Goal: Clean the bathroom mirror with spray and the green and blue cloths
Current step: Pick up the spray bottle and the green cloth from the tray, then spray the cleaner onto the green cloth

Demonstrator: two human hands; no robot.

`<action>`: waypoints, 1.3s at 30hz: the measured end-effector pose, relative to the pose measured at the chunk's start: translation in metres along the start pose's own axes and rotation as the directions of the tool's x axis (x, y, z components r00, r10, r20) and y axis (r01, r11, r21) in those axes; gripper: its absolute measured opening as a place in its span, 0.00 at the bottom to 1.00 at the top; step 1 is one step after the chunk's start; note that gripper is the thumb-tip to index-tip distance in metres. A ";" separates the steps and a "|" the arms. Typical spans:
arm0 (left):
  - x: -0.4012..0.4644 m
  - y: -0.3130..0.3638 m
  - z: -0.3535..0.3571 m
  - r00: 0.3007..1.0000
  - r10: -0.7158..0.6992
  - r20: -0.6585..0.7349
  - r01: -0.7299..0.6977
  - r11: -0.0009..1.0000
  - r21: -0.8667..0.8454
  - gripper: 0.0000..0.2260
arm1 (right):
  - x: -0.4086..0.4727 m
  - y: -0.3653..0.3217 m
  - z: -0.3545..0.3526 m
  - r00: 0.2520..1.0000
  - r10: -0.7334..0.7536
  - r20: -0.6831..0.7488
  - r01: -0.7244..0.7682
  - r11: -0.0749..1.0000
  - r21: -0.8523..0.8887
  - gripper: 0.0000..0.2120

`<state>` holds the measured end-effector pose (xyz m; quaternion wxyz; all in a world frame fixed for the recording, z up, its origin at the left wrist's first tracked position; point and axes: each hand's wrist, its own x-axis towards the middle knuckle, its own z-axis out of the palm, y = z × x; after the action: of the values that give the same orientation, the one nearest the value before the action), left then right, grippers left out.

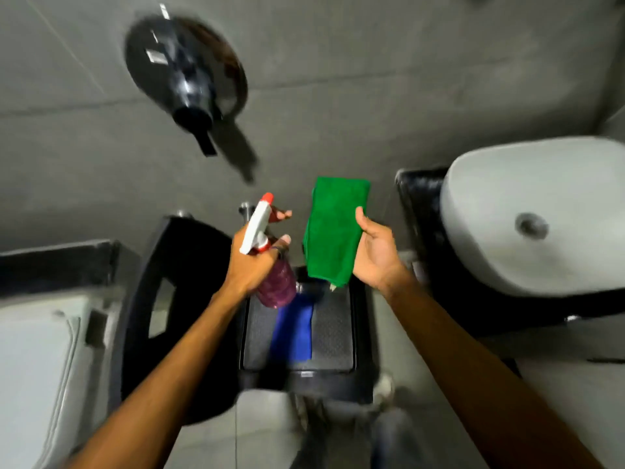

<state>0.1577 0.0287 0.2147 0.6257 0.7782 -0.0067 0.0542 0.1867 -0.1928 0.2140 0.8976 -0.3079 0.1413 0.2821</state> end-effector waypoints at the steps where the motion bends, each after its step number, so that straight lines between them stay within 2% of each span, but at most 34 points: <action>1: 0.007 0.019 0.001 0.999 0.032 0.033 -0.031 0.999 -0.016 0.34 | -0.004 -0.016 0.016 1.000 -0.017 0.018 0.017 1.000 0.011 0.28; 4: 0.032 0.094 0.000 0.982 0.176 0.062 -0.174 0.984 -0.032 0.29 | -0.024 -0.077 0.073 0.984 -0.138 0.112 0.143 0.989 -0.038 0.24; 7: 0.060 0.170 -0.002 0.952 0.293 0.084 -0.289 0.956 -0.056 0.16 | -0.048 -0.137 0.131 0.941 -0.274 0.198 0.294 0.952 -0.079 0.28; 10: 0.080 0.241 -0.006 0.917 0.384 0.108 -0.373 0.922 -0.107 0.20 | -0.078 -0.189 0.184 0.884 -0.371 0.285 0.413 0.904 -0.106 0.30; 14: 0.089 0.312 -0.009 0.884 0.450 0.130 -0.429 0.889 -0.158 0.25 | -0.108 -0.232 0.227 0.819 -0.424 0.386 0.503 0.855 -0.126 0.31; 19: 0.096 0.384 -0.007 0.868 0.472 0.153 -0.425 0.867 -0.260 0.24 | -0.133 -0.267 0.275 0.761 -0.433 0.484 0.555 0.820 -0.140 0.32; 24: 0.098 0.407 -0.003 0.857 0.485 0.173 -0.417 0.851 -0.317 0.21 | -0.143 -0.284 0.294 0.743 -0.456 0.490 0.587 0.795 -0.152 0.32; 31: 0.095 0.402 0.001 0.875 0.450 0.181 -0.389 0.874 -0.292 0.20 | -0.139 -0.291 0.295 0.744 -0.480 0.465 0.608 0.775 -0.174 0.32; 39: 0.076 0.351 0.005 0.911 0.339 0.236 -0.287 0.930 -0.228 0.23 | -0.131 -0.292 0.286 0.750 -0.511 0.420 0.623 0.758 -0.192 0.26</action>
<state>0.2063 -0.0481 0.5623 0.6727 0.7042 -0.2225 0.0464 0.2780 -0.2568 0.6286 0.8885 -0.4236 -0.1661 0.0600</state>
